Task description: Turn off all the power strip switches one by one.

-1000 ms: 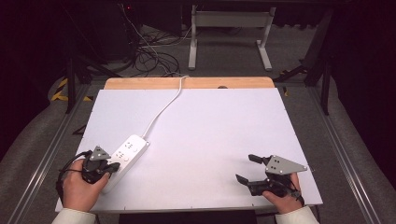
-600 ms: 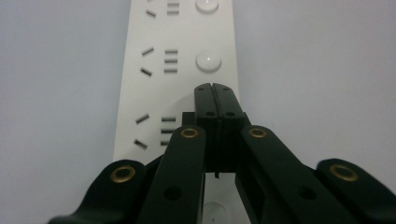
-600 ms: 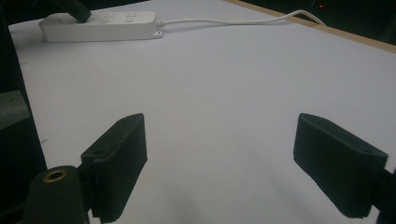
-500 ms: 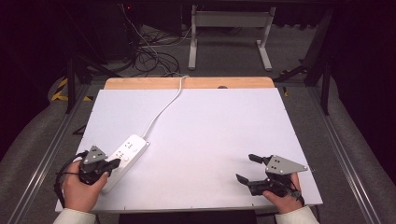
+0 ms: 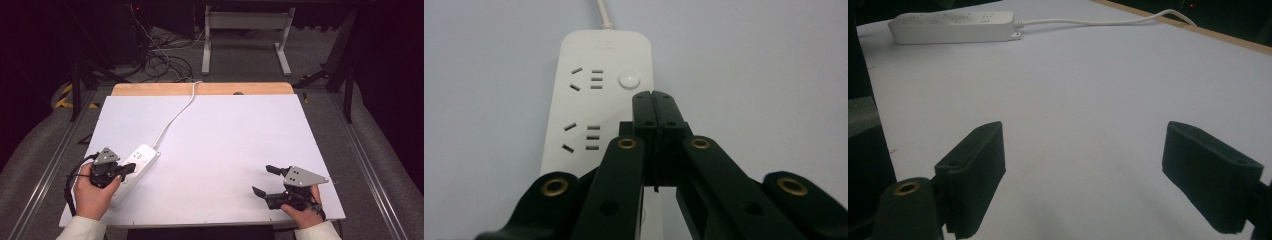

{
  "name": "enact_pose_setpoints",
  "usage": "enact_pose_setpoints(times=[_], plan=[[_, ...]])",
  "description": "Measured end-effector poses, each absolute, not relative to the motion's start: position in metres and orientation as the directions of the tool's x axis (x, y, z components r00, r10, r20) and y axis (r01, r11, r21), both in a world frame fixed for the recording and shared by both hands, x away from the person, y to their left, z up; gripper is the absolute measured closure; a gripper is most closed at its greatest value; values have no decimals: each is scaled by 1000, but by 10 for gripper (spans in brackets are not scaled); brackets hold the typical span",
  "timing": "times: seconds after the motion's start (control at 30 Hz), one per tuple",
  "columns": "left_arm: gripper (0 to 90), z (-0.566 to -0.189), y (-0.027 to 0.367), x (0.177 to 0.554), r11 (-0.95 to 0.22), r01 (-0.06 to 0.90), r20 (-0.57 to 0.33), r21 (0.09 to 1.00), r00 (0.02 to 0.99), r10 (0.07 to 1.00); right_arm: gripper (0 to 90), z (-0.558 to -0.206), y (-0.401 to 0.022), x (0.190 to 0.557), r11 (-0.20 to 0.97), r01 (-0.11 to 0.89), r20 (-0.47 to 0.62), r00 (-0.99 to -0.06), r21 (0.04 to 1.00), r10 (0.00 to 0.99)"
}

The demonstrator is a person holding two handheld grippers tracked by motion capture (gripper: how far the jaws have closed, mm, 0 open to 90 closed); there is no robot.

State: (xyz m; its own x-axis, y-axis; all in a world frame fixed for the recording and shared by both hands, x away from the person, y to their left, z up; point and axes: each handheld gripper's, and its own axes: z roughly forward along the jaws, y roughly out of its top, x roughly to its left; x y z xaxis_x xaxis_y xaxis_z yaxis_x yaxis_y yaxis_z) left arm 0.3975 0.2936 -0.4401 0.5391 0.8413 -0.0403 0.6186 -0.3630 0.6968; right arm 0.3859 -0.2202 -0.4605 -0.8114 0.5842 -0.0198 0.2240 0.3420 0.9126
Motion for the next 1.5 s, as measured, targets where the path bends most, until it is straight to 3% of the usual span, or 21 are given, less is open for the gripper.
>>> enact_pose_setpoints(times=[1.5], plan=[[900, -456, 291, 408, -405, 641, 9, 652, 527, 850, 181, -461, -220, 386, 346, 221, -24, -813, 912, 582]])
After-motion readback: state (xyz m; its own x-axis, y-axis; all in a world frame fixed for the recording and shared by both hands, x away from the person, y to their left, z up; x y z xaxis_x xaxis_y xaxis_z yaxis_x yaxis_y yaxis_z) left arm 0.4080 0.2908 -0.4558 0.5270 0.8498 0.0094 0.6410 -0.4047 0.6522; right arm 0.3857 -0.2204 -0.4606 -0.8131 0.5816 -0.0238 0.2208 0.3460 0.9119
